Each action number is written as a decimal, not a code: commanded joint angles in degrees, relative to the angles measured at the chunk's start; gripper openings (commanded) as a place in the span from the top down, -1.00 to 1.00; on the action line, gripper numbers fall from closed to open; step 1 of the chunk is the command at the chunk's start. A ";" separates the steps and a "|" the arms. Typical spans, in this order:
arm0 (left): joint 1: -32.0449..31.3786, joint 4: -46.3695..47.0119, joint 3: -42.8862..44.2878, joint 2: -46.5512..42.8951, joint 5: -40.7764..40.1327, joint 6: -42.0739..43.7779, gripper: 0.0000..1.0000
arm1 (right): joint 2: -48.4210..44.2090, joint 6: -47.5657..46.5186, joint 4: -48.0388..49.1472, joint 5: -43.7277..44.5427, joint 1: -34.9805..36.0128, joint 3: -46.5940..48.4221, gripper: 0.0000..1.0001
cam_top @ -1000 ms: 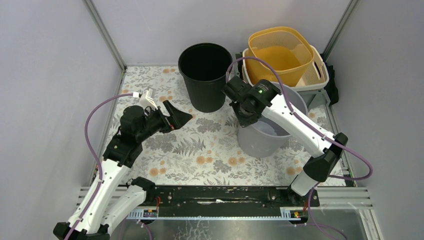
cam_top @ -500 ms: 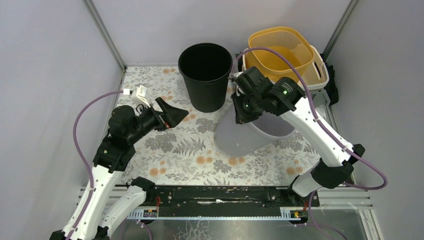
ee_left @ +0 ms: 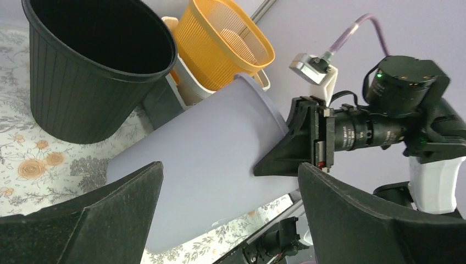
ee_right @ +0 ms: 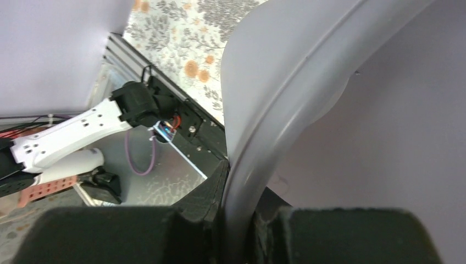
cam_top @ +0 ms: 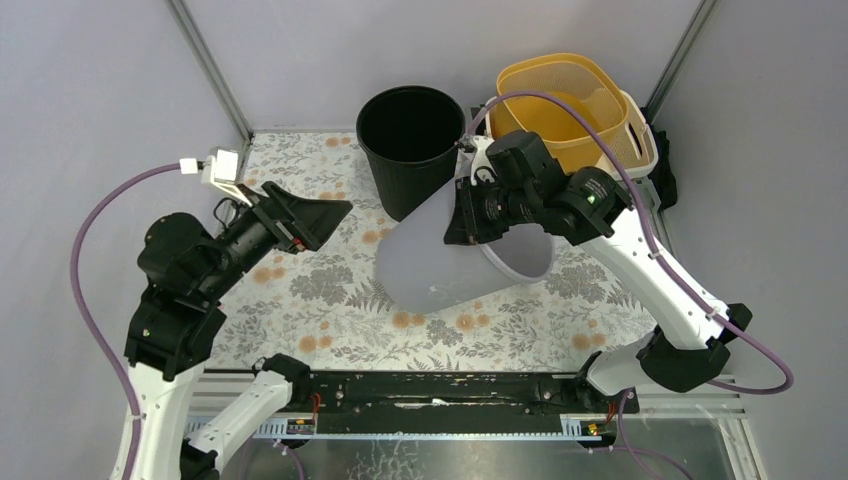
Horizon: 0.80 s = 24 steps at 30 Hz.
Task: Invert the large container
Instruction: Turn the container upside down at the center of the board.
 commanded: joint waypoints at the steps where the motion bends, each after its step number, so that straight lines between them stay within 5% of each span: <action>1: -0.06 -4.02 3.10 0.90 0.00 1.83 -1.00 | -3.33 4.05 14.19 -6.30 -0.11 -2.99 1.00; 11: -0.05 -6.95 3.41 0.20 4.32 0.36 -1.00 | -6.34 12.40 31.65 -15.21 -0.11 -13.09 1.00; 24: -0.01 -7.21 -2.16 -1.48 4.71 -0.88 -1.00 | -8.01 13.83 36.43 -16.99 -0.11 -19.91 1.00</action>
